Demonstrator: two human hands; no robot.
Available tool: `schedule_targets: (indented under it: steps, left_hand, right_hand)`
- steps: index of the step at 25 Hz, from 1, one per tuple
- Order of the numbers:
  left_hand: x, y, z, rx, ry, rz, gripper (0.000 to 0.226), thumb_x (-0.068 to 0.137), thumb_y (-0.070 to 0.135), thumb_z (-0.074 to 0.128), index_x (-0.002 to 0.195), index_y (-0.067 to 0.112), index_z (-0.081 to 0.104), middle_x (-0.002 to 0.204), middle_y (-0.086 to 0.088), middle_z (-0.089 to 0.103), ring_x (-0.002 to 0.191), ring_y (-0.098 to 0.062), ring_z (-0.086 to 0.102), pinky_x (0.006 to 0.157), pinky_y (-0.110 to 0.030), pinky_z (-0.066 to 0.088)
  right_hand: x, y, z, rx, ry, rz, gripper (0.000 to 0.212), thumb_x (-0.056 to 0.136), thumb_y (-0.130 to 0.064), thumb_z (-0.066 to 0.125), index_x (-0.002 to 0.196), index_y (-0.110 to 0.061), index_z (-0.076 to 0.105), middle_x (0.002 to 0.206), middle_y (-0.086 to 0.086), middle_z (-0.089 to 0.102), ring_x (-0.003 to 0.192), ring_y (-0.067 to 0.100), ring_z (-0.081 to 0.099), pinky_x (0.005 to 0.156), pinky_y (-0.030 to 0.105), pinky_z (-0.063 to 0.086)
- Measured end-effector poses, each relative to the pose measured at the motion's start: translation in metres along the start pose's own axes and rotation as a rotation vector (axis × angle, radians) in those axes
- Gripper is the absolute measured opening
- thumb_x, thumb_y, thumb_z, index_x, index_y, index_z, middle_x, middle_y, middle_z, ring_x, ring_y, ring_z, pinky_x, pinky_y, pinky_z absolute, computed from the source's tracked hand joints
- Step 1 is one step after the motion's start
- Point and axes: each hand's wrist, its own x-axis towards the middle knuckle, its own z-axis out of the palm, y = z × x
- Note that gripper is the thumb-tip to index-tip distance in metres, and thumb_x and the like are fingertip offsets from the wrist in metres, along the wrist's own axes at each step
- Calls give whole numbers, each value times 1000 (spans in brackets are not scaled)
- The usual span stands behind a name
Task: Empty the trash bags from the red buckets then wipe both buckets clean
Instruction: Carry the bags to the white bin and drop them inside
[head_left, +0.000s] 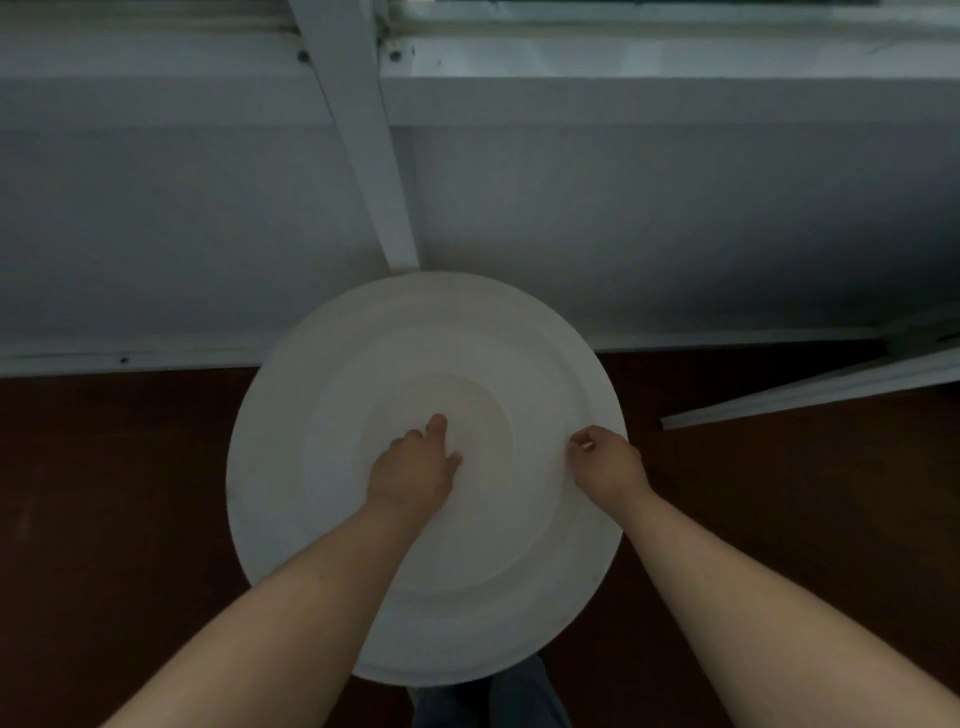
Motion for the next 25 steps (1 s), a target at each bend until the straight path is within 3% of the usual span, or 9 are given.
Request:
schedule_targets:
  steps: [5,13,16,20,25]
  left_hand:
    - [-4,-1,5,-2,-2,12,57,101,49,42,147,19,27,119,-17,58,105,-35,59,78,-38,47]
    - [-25,-1,-17,13,-59,-66,70,96,54,52,149,17,25,129,-15,54,115,-36,55,88,-41,47]
    - [-62,-8,-61,81,-37,-95,60,96,56,50,141,19,38,129,-11,55,116,-33,56,89,-40,46]
    - [-135,-30,-136,-110,-59,-162,49,100,48,48,138,17,46,132,-11,55,114,-31,57,88,-38,49]
    - [-265,-74,-215,-345,34,-292,50,100,46,49,141,17,48,132,-9,57,113,-27,59,92,-41,53]
  right_hand:
    - [3,4,4,-26,11,9,14,99,-25,52,93,-21,63,91,2,67,83,19,63,58,21,40]
    - [-11,-9,-3,-40,22,-14,14,97,-25,51,92,-23,63,91,4,67,85,24,66,63,23,43]
    - [-45,-43,-18,-63,4,-43,17,96,-26,51,102,-21,66,98,5,67,88,26,65,70,27,48]
    - [-119,-115,-28,-120,-67,-128,19,97,-24,53,102,-13,68,103,13,71,98,34,66,83,33,52]
    - [-241,-205,-6,-206,-256,-333,17,98,-19,54,98,-6,66,93,17,65,89,34,65,78,38,49]
